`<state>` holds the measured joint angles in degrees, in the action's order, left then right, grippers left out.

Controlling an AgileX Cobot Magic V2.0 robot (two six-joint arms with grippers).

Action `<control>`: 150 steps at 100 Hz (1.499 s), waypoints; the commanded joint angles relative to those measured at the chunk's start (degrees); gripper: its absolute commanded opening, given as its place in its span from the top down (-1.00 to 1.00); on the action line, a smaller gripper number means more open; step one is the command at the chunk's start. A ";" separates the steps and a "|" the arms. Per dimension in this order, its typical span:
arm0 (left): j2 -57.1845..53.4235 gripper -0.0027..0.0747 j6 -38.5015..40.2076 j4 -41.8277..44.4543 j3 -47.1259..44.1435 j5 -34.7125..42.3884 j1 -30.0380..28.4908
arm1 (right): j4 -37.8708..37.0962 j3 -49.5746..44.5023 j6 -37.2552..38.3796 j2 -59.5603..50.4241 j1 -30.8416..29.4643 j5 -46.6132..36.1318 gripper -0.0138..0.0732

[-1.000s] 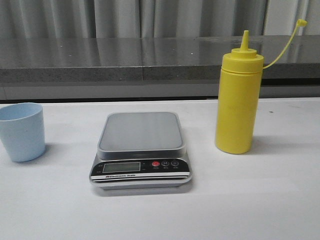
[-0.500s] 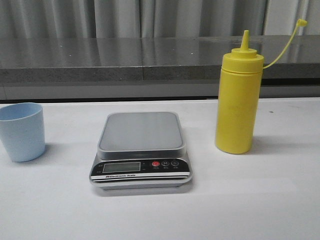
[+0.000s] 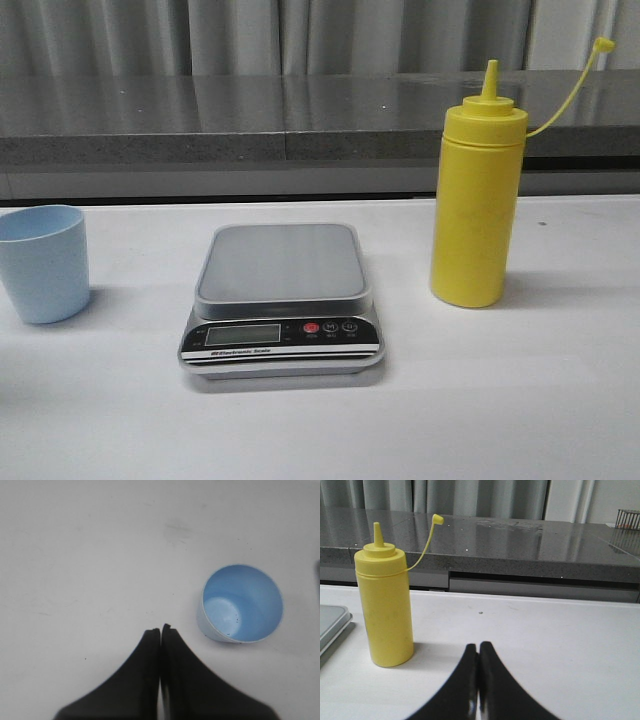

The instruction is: Pour seasoning into cup on scale with both arms

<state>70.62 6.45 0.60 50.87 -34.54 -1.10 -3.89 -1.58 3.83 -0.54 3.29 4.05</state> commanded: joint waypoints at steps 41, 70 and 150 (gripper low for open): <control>1.05 -0.43 -7.70 -7.77 2.34 3.87 0.08 | -0.39 1.25 -0.17 -1.24 -0.49 -4.42 0.84; 2.01 -0.49 -8.78 -12.22 2.54 8.04 1.49 | -0.39 1.25 -0.17 -1.24 -0.49 -4.42 0.84; 22.58 -0.48 -9.20 -9.09 13.74 1.78 5.28 | -0.39 1.25 -0.17 -1.24 -0.49 -4.42 0.84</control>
<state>93.61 -2.66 -8.42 62.74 -34.02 3.73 -3.89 -1.58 3.83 -0.54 3.29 4.05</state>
